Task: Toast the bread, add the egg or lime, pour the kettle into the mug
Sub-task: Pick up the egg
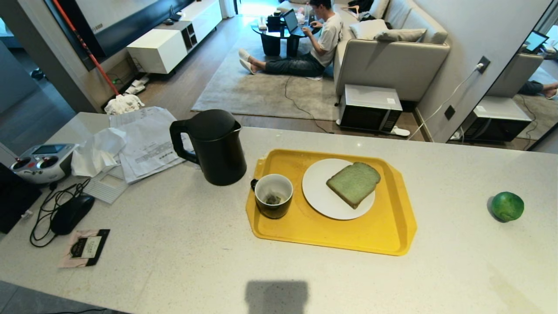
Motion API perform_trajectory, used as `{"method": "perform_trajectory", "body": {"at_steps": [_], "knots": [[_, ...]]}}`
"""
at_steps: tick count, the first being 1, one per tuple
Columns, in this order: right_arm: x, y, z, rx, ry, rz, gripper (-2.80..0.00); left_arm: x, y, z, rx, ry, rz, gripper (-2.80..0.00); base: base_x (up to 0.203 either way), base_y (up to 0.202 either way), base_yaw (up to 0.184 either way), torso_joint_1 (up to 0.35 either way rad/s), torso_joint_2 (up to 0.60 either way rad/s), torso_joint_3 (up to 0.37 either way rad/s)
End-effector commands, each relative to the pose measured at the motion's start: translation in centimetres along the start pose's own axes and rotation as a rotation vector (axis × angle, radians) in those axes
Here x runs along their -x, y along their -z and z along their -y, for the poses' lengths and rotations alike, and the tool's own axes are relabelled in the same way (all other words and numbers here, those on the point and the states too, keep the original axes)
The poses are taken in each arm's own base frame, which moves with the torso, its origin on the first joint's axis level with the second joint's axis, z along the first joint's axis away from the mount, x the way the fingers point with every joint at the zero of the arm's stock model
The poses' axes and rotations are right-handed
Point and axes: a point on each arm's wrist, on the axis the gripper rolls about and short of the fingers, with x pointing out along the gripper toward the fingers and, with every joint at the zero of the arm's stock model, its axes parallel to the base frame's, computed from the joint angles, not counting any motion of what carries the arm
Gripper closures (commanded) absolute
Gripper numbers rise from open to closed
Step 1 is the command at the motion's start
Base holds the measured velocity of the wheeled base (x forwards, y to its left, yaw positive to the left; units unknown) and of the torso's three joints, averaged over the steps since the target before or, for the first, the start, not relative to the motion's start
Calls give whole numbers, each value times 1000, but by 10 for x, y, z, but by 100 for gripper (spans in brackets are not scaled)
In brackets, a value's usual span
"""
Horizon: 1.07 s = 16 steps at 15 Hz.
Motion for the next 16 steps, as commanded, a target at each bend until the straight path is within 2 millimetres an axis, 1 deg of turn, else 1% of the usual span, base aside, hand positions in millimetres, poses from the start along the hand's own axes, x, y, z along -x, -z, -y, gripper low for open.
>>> {"method": "perform_trajectory", "body": {"at_steps": [1,3,16], "knots": [[0,0,0,1,0,-4,0,0,0,0,0,-1,0,0,0,0,0,0,0,0],[0,0,0,2,-1,-4,0,0,0,0,0,-2,0,0,3,2,-46,-1,1,-1],[0,0,0,5,-1,-3,0,0,0,0,0,-2,0,0,1,9,-172,2,3,3]]}}
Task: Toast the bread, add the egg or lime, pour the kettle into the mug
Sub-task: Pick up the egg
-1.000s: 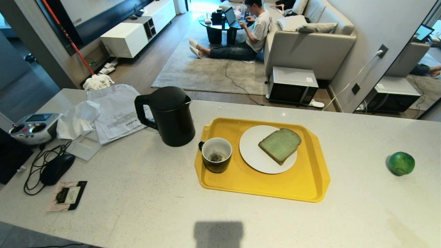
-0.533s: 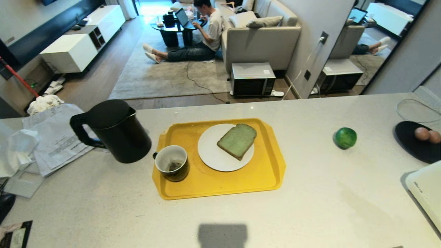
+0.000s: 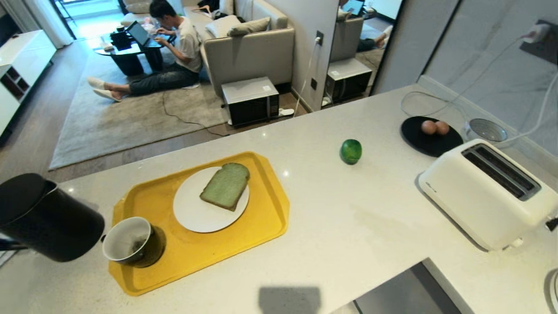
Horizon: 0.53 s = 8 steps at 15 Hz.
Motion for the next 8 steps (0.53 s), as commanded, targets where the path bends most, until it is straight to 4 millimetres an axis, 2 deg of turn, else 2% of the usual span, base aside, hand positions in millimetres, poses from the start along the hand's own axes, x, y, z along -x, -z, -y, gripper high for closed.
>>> {"method": "perform_trajectory", "body": {"at_steps": [1,8], "knots": [[0,0,0,1,-1,-3,0,0,0,0,0,-1,0,0,1,8,-168,5,2,2],[0,0,0,-1,-1,-4,0,0,0,0,0,0,0,0,1,8,-174,4,2,4]]}}
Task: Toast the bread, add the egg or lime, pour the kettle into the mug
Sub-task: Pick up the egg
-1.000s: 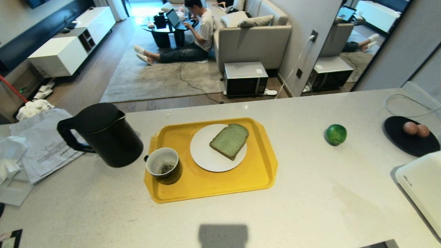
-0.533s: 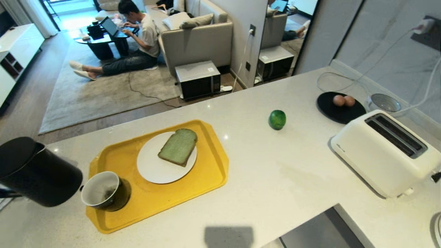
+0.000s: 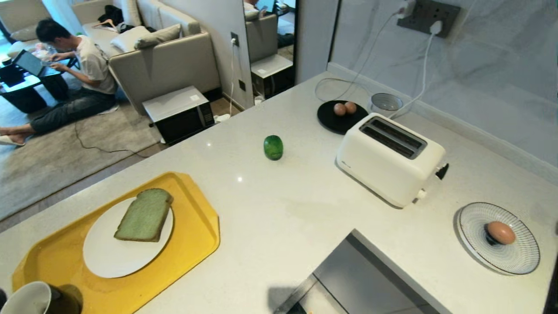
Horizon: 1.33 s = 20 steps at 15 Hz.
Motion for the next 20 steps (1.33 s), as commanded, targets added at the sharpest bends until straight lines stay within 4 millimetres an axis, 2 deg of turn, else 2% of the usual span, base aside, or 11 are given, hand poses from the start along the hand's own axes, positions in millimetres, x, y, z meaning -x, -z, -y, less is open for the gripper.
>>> {"method": "perform_trajectory", "body": {"at_steps": [1,3,16,20], "knots": [[0,0,0,2,0,-2,0,0,0,0,0,0,0,0,0,9,-152,12,2,2],[0,0,0,5,0,-2,0,0,0,0,0,0,0,0,0,4,-85,6,1,0],[0,0,0,0,4,-2,0,0,0,0,0,0,0,0,0,0,0,13,-23,-10],[0,0,0,-1,4,-2,0,0,0,0,0,0,0,0,-3,-4,123,74,-123,-57]]}}
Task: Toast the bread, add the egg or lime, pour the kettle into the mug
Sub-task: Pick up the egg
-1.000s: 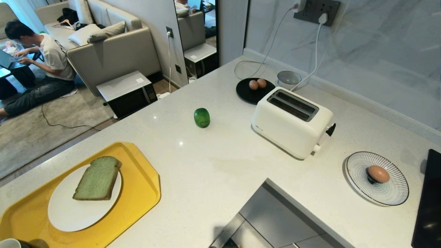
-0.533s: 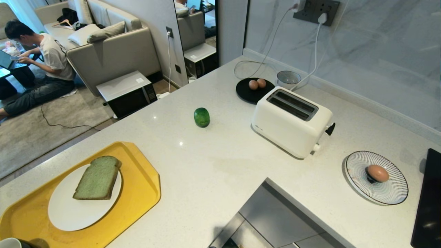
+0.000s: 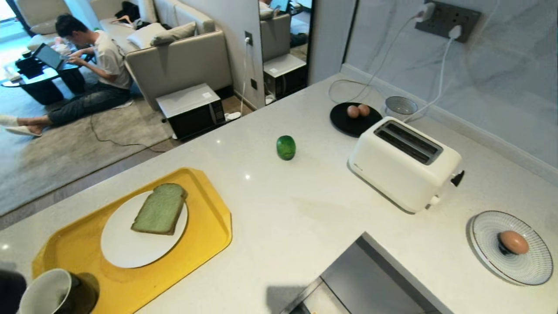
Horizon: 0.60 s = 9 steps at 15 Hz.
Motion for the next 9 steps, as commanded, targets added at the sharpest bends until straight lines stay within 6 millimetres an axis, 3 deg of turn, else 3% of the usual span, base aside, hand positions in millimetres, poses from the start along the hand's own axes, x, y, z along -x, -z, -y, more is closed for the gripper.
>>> {"method": "perform_trajectory", "body": {"at_steps": [1,6,9], "knots": [[0,0,0,1,-1,-3,0,0,0,0,0,0,0,0,1,-8,174,58,-97,-53],[0,1,0,-1,1,-4,0,0,0,0,0,0,0,0,-3,-6,166,45,-86,-33],[0,0,0,1,-1,-3,0,0,0,0,0,0,0,0,-1,-3,71,2,3,0]]}}
